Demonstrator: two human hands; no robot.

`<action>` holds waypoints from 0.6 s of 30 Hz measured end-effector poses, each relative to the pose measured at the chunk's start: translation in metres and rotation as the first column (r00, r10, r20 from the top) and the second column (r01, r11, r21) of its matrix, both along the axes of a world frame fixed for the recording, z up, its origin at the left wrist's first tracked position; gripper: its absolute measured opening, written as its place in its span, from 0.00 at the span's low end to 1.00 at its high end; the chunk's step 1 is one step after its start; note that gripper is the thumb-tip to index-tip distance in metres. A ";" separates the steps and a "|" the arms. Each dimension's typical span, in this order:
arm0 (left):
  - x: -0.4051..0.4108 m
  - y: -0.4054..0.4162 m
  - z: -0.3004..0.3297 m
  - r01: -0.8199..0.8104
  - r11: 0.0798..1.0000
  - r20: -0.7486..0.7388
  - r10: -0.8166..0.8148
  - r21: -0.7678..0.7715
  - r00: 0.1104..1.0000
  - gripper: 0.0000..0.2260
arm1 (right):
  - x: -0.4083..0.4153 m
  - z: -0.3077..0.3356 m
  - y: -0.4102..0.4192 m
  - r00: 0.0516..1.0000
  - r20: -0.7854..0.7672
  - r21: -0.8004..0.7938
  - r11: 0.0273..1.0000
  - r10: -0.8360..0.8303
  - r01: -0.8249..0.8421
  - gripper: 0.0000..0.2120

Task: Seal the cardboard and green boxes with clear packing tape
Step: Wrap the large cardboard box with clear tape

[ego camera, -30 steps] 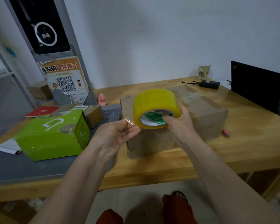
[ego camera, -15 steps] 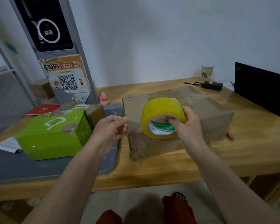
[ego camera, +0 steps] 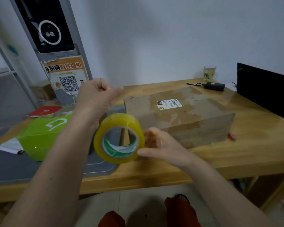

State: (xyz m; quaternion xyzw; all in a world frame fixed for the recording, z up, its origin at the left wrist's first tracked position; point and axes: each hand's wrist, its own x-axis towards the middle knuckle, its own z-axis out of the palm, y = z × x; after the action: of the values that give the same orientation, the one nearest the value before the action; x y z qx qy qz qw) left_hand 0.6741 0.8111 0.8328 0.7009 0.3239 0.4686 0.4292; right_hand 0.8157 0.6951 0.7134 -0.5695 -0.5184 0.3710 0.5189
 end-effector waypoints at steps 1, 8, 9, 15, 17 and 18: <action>-0.003 0.004 0.000 -0.070 0.995 -0.076 0.076 0.069 0.994 0.15 | 0.002 0.003 -0.001 0.998 -0.039 0.053 0.997 -0.055 0.057 0.18; -0.011 0.029 -0.027 -0.355 0.772 -0.521 0.624 0.527 0.583 0.11 | 0.064 0.012 -0.010 0.425 -0.143 0.251 0.382 -0.894 0.889 0.08; -0.010 0.032 -0.032 -0.357 0.769 -0.568 0.634 0.530 0.524 0.13 | 0.076 0.008 -0.010 0.350 -0.100 0.226 0.321 -0.931 0.920 0.12; 0.013 0.022 -0.065 -0.249 0.839 -0.703 0.542 0.483 0.461 0.27 | 0.137 -0.011 -0.020 0.116 -0.067 -0.004 0.117 -0.991 0.993 0.28; 0.023 0.019 -0.072 -0.195 0.838 -0.714 0.538 0.509 0.448 0.30 | 0.152 -0.019 -0.024 0.122 -0.120 -0.116 0.136 -0.985 0.984 0.29; 0.029 0.018 -0.074 -0.170 0.842 -0.722 0.529 0.512 0.446 0.29 | 0.157 -0.022 -0.025 0.155 -0.154 -0.179 0.182 -0.976 0.967 0.31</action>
State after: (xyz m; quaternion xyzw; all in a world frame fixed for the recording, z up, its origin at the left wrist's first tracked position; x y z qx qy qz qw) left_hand 0.7031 0.8286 0.7584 0.8192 0.5361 0.2017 -0.0294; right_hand 0.9726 0.6706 0.6912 -0.7304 0.0380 0.0267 0.6814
